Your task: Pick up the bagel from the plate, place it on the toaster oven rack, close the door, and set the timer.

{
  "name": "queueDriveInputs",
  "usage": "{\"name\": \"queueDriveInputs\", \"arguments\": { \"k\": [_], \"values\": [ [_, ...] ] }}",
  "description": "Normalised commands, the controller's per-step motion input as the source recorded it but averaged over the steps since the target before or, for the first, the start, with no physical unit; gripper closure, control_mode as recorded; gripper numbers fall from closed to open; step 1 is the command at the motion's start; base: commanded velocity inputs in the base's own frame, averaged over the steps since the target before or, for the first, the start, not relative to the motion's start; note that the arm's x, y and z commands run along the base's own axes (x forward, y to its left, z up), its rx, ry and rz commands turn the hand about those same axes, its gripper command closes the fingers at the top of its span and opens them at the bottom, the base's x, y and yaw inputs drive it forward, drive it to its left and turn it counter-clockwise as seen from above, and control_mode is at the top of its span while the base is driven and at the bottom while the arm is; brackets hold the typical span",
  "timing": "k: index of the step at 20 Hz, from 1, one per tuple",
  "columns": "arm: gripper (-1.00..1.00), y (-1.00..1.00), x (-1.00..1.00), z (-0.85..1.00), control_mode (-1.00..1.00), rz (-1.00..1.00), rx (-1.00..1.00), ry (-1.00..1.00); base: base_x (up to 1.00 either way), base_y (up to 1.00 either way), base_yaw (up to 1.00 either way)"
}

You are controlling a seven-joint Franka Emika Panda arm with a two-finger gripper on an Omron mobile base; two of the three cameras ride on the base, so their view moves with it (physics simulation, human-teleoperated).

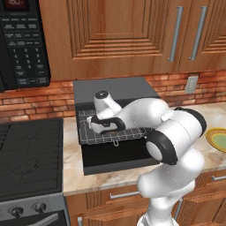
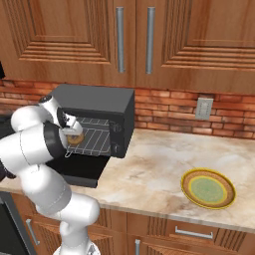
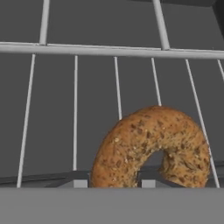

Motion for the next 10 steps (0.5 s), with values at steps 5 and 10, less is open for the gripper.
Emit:
{"name": "queueDriveInputs", "arguments": {
  "k": [5,10],
  "values": [
    [-1.00,0.00,-0.03,0.01,-1.00,0.00,0.00,-0.01,0.00,0.00,0.00],
    [-1.00,0.00,-0.09,0.25,-1.00,0.00,0.01,-0.03,0.00,0.00,0.00]
  ]
}}
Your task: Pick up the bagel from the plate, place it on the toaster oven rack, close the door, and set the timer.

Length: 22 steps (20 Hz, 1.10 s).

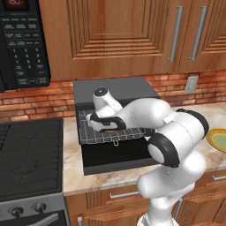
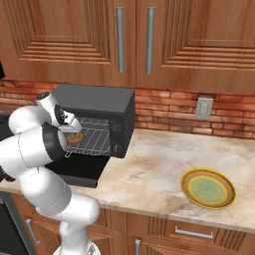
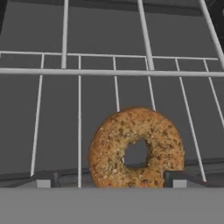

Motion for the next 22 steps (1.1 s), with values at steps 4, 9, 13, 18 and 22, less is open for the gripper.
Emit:
{"name": "queueDriveInputs", "arguments": {
  "k": [4,9,13,18,22],
  "values": [
    [-1.00,0.00,-0.16,0.43,-1.00,0.00,0.02,-0.04,0.00,0.00,0.00],
    [-1.00,0.00,-0.88,0.27,-1.00,0.00,0.03,-0.02,0.00,0.00,0.00],
    [-1.00,-0.08,-0.98,0.00,-1.00,-0.01,0.02,0.00,0.00,0.00,0.00],
    [-1.00,-0.25,-0.52,-0.01,-1.00,-0.02,0.02,0.05,0.00,0.00,0.00],
    [-1.00,-0.07,-0.01,-0.11,-1.00,-0.01,0.01,0.08,0.00,0.00,0.00]
  ]
}}
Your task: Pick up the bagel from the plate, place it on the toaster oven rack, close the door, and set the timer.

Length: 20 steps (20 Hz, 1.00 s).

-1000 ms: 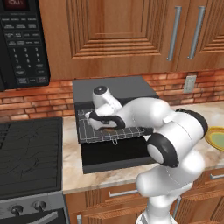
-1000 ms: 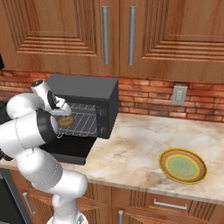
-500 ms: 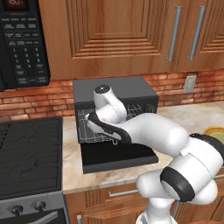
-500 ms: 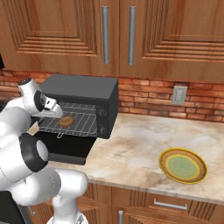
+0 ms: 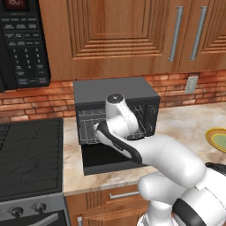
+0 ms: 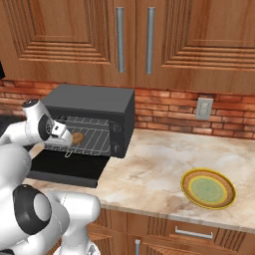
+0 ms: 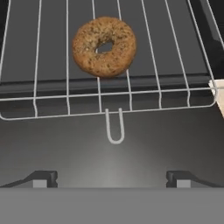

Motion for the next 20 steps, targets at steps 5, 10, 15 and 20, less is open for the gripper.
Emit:
{"name": "queueDriveInputs", "arguments": {
  "k": [5,10,15,20],
  "values": [
    [-1.00,0.00,0.00,-0.28,-1.00,0.00,0.00,0.05,0.00,0.00,0.00],
    [-1.00,0.00,0.00,-0.28,-1.00,0.00,0.00,0.03,0.00,0.00,0.00],
    [-1.00,0.19,-0.01,-0.05,-1.00,0.00,0.00,0.00,0.00,0.00,0.00],
    [-1.00,0.59,0.00,-0.02,-1.00,0.00,0.00,0.00,0.00,0.00,0.00]
  ]
}}
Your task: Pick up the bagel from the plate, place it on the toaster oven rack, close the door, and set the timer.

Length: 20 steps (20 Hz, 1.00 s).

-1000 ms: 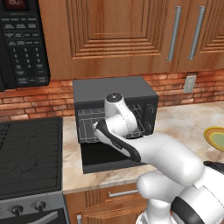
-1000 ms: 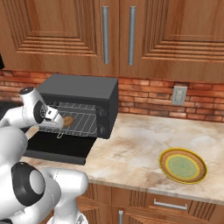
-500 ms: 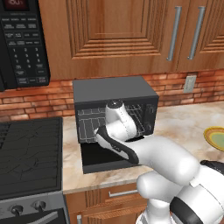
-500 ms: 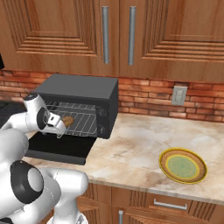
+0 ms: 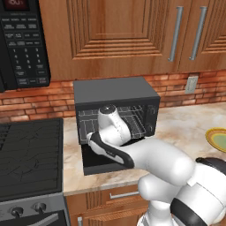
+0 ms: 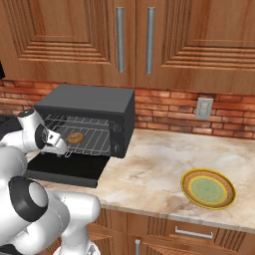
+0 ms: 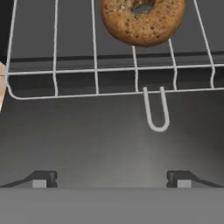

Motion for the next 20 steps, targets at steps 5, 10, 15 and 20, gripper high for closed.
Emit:
{"name": "queueDriveInputs", "arguments": {
  "k": [5,10,15,20],
  "values": [
    [-1.00,0.49,0.01,-0.08,-1.00,0.00,0.00,0.00,0.00,0.00,0.00],
    [-1.00,0.25,0.27,-0.16,-1.00,0.00,0.00,0.00,0.00,0.00,0.00],
    [-1.00,0.08,0.45,-0.16,-1.00,0.00,0.00,0.00,0.00,0.00,0.00],
    [-1.00,0.01,0.37,-0.17,-1.00,0.00,0.00,0.00,0.00,0.00,0.00]
  ]
}}
